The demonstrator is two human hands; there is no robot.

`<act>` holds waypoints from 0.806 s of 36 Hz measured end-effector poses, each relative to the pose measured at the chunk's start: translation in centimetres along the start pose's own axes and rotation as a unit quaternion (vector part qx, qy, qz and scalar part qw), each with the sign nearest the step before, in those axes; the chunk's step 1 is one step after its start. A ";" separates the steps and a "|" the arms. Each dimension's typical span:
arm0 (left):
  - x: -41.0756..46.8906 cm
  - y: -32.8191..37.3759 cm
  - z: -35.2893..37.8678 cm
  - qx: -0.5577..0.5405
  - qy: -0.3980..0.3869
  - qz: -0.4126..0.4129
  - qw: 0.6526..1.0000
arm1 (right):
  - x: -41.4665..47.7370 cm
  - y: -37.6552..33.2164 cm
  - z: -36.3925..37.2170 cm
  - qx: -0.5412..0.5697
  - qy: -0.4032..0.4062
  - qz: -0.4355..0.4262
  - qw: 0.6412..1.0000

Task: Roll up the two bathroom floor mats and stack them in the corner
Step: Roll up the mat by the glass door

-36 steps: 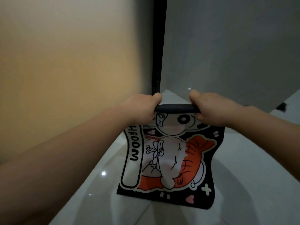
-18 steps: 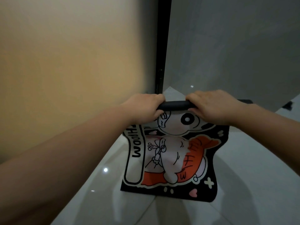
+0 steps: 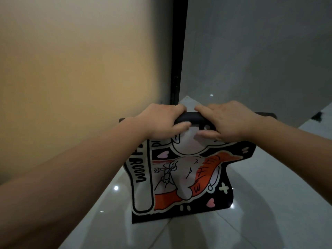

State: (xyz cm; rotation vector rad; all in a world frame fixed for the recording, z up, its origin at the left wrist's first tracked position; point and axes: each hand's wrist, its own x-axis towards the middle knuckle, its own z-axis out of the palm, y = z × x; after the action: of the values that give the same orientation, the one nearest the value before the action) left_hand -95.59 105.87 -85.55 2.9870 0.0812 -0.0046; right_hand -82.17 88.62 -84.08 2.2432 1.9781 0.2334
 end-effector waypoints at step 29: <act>-0.1 1.9 1.8 0.098 0.073 -0.003 0.993 | 2.9 -1.8 -0.5 0.334 -0.246 0.163 0.895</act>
State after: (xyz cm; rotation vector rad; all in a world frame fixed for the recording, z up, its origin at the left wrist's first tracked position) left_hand -95.60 103.72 -87.04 3.1785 0.1118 0.2173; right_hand -83.68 91.69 -83.88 2.6309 1.5297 -1.0372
